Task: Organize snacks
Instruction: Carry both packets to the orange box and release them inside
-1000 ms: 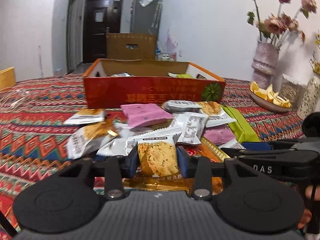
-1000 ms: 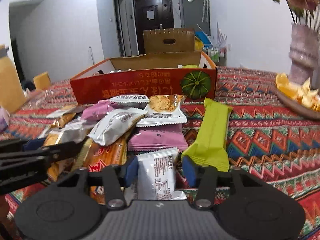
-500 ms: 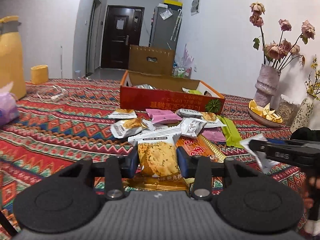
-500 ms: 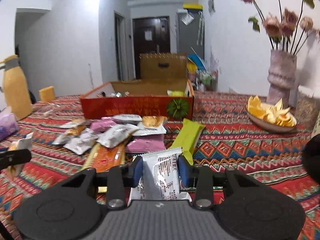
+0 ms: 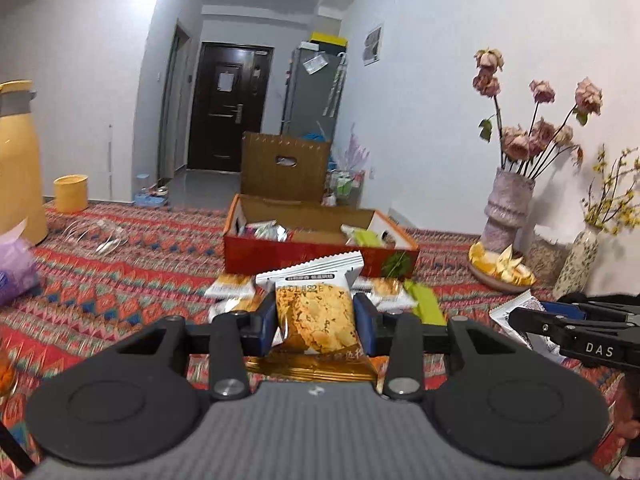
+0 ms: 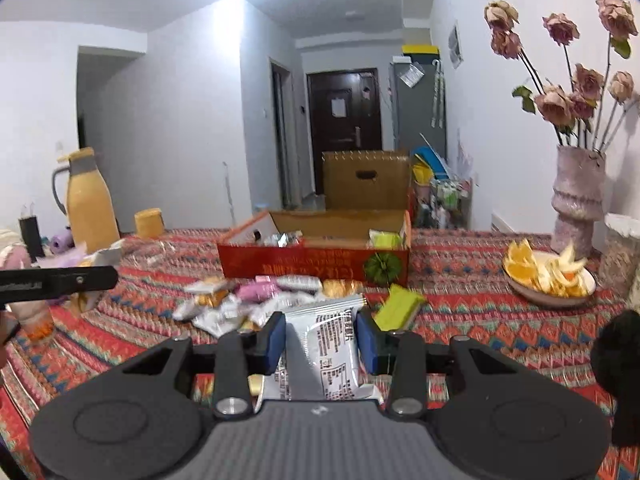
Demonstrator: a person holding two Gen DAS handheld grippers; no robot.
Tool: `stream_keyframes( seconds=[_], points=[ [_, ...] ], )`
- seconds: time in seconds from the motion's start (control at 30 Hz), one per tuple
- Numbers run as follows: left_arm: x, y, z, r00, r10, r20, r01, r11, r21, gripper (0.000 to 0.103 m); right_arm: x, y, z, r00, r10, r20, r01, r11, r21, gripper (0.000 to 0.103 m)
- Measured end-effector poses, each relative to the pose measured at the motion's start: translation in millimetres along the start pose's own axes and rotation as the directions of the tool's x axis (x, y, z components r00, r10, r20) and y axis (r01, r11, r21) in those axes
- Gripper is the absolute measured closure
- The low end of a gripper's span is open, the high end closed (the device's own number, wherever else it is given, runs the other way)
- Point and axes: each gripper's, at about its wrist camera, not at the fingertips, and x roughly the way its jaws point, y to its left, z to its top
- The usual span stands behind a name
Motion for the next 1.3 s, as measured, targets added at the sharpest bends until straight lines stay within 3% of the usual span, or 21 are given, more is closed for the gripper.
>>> stream_keyframes(
  seconds=[0.1, 0.27, 0.4, 0.63, 0.8, 0.9, 1.03, 1.1, 1.17, 1.3],
  points=[
    [27, 9, 32, 0.998, -0.064, -0.010, 0.064, 0.998, -0.018, 0.063, 13, -11, 23, 0.999, 0.036, 0.012, -0.036, 0.999, 0.004, 0.066],
    [97, 22, 89, 0.998, -0.057, -0.002, 0.057, 0.998, 0.011, 0.063, 66, -29, 78, 0.998, 0.053, 0.031, -0.053, 0.998, -0.025, 0.066],
    [166, 35, 129, 0.999, -0.024, -0.030, 0.024, 1.000, 0.011, 0.063, 126, -42, 125, 0.999, 0.046, 0.025, -0.045, 0.998, -0.046, 0.066],
    [295, 57, 176, 0.991, -0.009, -0.133, 0.006, 1.000, -0.025, 0.063, 259, -68, 187, 0.995, 0.087, -0.053, -0.086, 0.996, 0.026, 0.065],
    [389, 63, 174, 0.970, 0.019, -0.241, -0.029, 0.999, -0.041, 0.063, 373, -85, 195, 0.974, 0.110, -0.196, -0.086, 0.988, 0.127, 0.065],
    [438, 68, 160, 0.950, 0.024, -0.311, -0.044, 0.997, -0.059, 0.063, 434, -92, 185, 0.961, 0.054, -0.272, -0.017, 0.991, 0.135, 0.065],
    [479, 68, 139, 0.927, 0.055, -0.371, -0.061, 0.998, -0.005, 0.062, 489, -101, 162, 0.932, 0.046, -0.359, 0.029, 0.979, 0.201, 0.063],
    [487, 70, 131, 0.917, 0.056, -0.396, -0.066, 0.998, -0.010, 0.054, 503, -105, 153, 0.925, 0.035, -0.379, 0.054, 0.973, 0.224, 0.056],
    [491, 75, 127, 0.905, 0.044, -0.422, -0.067, 0.997, -0.039, 0.049, 510, -108, 148, 0.920, 0.041, -0.389, 0.065, 0.965, 0.256, 0.034],
    [481, 79, 132, 0.908, 0.064, -0.413, -0.085, 0.996, -0.034, 0.039, 496, -113, 148, 0.932, 0.032, -0.361, 0.079, 0.954, 0.290, 0.033]
  ],
)
